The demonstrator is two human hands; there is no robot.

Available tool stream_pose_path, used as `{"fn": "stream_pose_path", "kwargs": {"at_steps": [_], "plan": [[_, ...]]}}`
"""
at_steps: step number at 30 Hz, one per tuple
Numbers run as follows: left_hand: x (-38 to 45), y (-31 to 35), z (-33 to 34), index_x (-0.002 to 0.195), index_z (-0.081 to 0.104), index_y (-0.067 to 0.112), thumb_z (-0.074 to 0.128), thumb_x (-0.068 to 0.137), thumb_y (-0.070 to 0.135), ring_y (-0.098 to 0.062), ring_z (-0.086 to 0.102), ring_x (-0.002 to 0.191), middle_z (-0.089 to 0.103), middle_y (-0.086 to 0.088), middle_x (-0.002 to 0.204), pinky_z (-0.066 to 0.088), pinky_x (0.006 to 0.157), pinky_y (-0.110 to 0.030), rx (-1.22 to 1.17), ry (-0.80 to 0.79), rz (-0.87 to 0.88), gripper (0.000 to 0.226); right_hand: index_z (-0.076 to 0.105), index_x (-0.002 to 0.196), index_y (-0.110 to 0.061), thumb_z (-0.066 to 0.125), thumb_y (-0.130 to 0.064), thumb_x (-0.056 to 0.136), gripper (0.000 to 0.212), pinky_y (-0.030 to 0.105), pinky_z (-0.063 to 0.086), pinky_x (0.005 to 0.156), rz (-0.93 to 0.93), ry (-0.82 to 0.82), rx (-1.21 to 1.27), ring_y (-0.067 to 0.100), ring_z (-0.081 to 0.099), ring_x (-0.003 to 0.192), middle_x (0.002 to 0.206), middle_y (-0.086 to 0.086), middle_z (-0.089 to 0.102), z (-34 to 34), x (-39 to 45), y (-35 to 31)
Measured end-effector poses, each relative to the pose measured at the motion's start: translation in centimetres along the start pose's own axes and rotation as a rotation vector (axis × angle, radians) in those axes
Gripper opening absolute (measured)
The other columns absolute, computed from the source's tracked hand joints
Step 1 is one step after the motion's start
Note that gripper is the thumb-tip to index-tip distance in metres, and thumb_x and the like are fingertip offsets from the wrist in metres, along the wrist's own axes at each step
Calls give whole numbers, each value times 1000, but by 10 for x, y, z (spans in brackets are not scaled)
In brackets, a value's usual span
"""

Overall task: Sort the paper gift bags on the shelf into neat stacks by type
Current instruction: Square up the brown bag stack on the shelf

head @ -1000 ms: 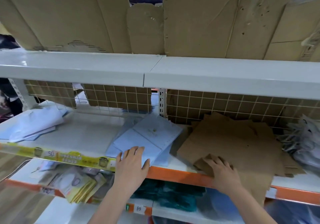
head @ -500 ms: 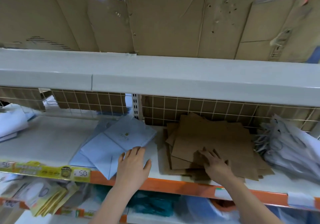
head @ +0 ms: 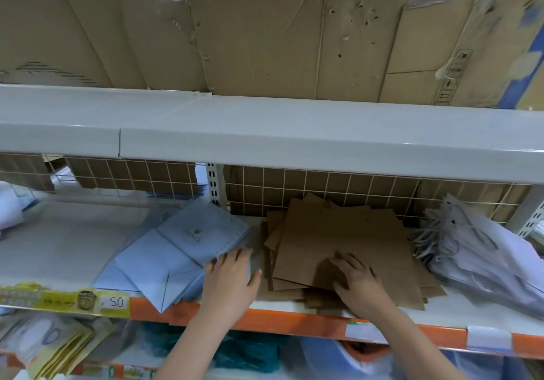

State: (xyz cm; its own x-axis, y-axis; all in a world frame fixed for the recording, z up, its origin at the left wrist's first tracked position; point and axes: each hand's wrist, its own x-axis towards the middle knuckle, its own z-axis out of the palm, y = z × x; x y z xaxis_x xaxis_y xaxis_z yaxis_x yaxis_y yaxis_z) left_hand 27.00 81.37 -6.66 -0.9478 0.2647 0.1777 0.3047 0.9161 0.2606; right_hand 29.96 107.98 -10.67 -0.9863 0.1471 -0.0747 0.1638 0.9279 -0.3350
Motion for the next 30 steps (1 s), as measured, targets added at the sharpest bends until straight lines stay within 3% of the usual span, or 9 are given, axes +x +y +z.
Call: {"fn": "stream_pose_path", "kwargs": {"at_steps": [12, 15, 18, 22, 24, 30], "plan": [[4, 5, -1, 144, 33, 27, 35, 98, 45, -16, 36, 133, 41, 5, 145, 27, 111, -34, 34, 13, 2, 49, 24, 147, -39, 46, -33, 96, 56, 44, 6, 120, -46, 16, 10, 14, 5, 149, 158, -12, 17, -9, -4, -5], [1, 0, -3, 141, 39, 25, 39, 97, 43, -17, 41, 131, 46, 3, 141, 29, 111, -37, 50, 48, 10, 48, 26, 147, -38, 45, -34, 97, 54, 42, 9, 120, -44, 40, 5, 16, 16, 146, 156, -7, 24, -14, -6, -19], [-4, -15, -8, 129, 55, 19, 55, 90, 37, -23, 55, 118, 59, -2, 128, 40, 103, -44, 46, 124, 20, 42, 32, 144, -34, 45, -35, 96, 49, 39, 21, 117, -51, 115, -17, 18, 34, 137, 149, -6, 36, -17, -10, -42], [-17, -51, -21, 112, 66, 17, 72, 77, 32, -25, 67, 92, 69, -2, 106, 54, 80, -46, 85, 209, 53, 39, 35, 142, -34, 47, -35, 95, 49, 37, 32, 109, -79, 151, -28, 20, 43, 129, 143, -4, 42, -17, -18, -83], [-25, -74, -32, 105, 68, 17, 67, 75, 35, -23, 68, 82, 70, -1, 98, 56, 72, -44, 106, 246, 69, 35, 36, 142, -33, 48, -34, 94, 49, 38, 33, 108, -102, 173, -14, 20, 43, 129, 142, -4, 43, -14, -27, -108], [-57, -154, -64, 99, 71, 16, 51, 75, 40, -22, 69, 82, 71, 1, 96, 56, 72, -43, 131, 268, 30, 39, 33, 144, -32, 48, -36, 95, 52, 36, 26, 111, -154, 174, -1, 20, 36, 135, 147, -7, 38, 7, -49, -196]]}}
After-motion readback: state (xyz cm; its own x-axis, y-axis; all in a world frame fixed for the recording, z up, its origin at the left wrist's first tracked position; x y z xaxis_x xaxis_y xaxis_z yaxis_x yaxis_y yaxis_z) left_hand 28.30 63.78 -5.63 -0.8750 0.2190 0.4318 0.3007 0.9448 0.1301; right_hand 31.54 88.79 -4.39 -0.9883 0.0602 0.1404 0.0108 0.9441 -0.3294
